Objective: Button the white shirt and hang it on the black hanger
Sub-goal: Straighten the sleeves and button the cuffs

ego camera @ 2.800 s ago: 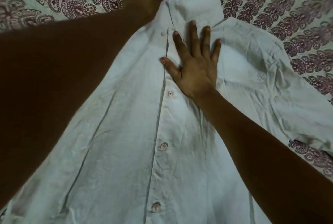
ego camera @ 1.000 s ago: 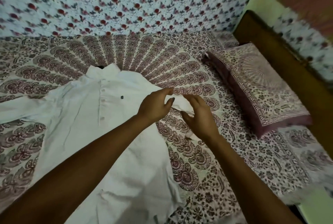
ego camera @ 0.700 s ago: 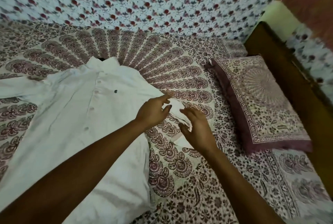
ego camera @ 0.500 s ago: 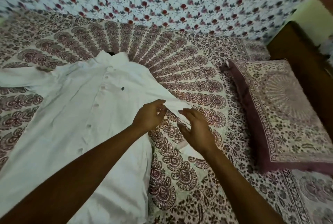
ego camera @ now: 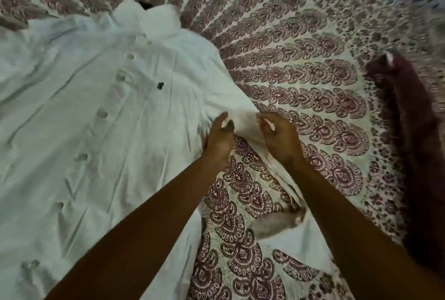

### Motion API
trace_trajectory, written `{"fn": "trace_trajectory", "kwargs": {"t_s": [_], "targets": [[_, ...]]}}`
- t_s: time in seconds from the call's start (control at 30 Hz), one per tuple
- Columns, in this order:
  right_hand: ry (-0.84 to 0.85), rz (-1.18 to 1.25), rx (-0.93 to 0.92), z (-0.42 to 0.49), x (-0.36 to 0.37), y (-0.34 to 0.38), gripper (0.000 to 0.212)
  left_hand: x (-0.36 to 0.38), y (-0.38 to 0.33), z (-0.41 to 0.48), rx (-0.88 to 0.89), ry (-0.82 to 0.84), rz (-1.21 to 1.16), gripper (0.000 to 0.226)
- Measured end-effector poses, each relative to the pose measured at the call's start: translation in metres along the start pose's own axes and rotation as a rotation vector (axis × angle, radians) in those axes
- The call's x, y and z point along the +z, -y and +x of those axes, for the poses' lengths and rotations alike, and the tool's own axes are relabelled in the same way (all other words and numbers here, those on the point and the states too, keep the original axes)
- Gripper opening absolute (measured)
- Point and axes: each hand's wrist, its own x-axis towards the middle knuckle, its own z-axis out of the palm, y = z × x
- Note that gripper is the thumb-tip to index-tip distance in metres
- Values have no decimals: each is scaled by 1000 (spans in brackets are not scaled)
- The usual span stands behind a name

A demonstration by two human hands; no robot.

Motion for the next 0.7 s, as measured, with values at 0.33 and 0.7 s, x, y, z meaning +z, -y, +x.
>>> {"fn": "trace_trajectory", "kwargs": {"t_s": [0.33, 0.7], "targets": [[244, 122, 289, 128, 27, -7, 22, 35, 7, 58, -1, -370, -488, 12], [-8, -177, 53, 172, -3, -28, 33, 42, 17, 60, 108, -477, -408, 15]]}}
